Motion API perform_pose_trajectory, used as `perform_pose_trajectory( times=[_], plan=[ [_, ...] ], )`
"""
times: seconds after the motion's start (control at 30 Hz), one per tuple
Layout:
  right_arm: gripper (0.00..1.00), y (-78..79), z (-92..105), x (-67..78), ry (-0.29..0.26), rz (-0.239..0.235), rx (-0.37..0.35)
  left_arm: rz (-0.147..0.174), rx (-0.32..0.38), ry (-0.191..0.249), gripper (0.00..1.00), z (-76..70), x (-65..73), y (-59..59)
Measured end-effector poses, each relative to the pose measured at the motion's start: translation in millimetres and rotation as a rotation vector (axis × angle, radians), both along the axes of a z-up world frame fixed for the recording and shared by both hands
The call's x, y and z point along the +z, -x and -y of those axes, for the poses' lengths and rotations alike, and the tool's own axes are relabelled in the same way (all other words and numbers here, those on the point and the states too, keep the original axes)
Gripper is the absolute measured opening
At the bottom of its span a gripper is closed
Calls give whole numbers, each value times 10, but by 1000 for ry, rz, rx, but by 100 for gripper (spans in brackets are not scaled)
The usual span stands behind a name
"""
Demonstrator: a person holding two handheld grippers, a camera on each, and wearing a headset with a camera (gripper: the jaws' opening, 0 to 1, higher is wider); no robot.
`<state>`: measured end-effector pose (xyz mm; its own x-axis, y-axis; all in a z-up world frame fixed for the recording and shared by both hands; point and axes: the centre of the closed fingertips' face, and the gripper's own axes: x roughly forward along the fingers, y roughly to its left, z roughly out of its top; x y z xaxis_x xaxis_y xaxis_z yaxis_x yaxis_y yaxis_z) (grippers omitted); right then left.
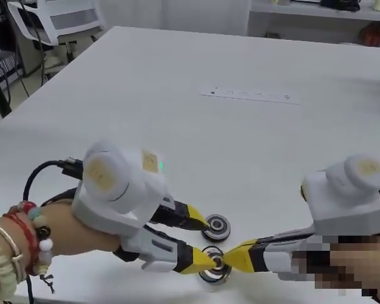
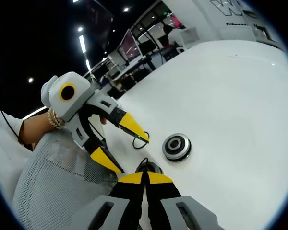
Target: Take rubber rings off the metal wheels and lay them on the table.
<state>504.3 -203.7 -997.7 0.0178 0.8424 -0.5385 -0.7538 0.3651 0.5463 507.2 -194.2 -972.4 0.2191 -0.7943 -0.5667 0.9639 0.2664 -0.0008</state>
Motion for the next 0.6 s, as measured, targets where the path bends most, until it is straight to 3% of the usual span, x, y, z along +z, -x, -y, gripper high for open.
perform_pose_trajectory(
  times=[0.1,0.2,0.27,0.4,0.6],
  plan=[
    [0,-11,20,10,18,32,13,11,-13,-6,35,-11,75,25],
    [0,-15,19,42,6,31,10,17,-12,-12,40,-18,142,36],
    [0,-26,25,61,4,38,7,70,-24,-22,45,-30,214,31],
    [0,-37,33,81,-4,39,5,61,-19,13,49,-68,376,90],
    [0,-56,38,123,-17,40,-4,85,25,24,57,-231,570,122]
  ],
)
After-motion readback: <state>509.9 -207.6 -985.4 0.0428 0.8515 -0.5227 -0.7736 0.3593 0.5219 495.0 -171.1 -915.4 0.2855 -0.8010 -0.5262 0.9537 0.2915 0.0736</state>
